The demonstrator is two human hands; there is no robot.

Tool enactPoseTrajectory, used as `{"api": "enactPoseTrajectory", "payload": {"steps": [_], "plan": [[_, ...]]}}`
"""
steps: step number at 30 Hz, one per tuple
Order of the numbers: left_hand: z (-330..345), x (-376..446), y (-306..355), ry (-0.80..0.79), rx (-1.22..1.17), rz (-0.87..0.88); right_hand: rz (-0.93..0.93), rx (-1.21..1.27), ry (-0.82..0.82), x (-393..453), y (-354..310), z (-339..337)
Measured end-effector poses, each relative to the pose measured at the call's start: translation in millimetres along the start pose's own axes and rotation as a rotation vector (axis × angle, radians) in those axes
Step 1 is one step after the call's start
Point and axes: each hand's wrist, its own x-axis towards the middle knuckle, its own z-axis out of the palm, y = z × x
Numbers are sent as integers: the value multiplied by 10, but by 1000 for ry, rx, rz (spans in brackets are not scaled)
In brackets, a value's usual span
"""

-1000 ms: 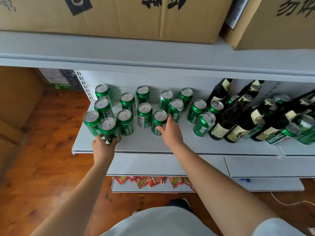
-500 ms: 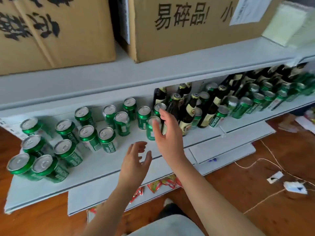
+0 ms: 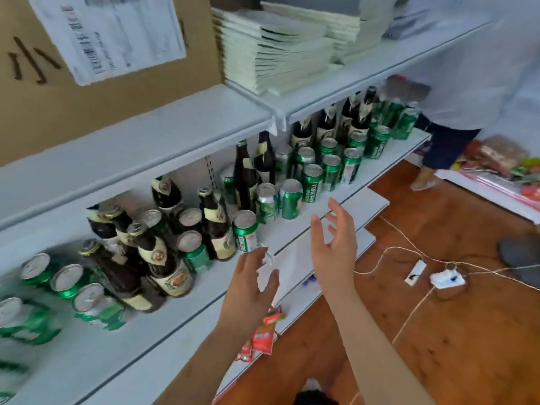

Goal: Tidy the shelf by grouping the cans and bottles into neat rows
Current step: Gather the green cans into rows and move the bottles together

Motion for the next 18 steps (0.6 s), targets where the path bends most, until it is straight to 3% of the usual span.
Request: {"api": "enactPoseTrajectory", "payload": {"steps": [6,12,16,18], "plan": [[782,985,429,64,24,-81,12,-67,-91,1065,646,-423],[1088,1837,647,106,189,-89,104,-111,-134,1801,1113,-515],[1251,2460,663,101,405,-42,216,-124,-159,2152,1352,-500],[1334,2727,650,40,540,-100,209,-176,-183,2340,1447,-517]]}}
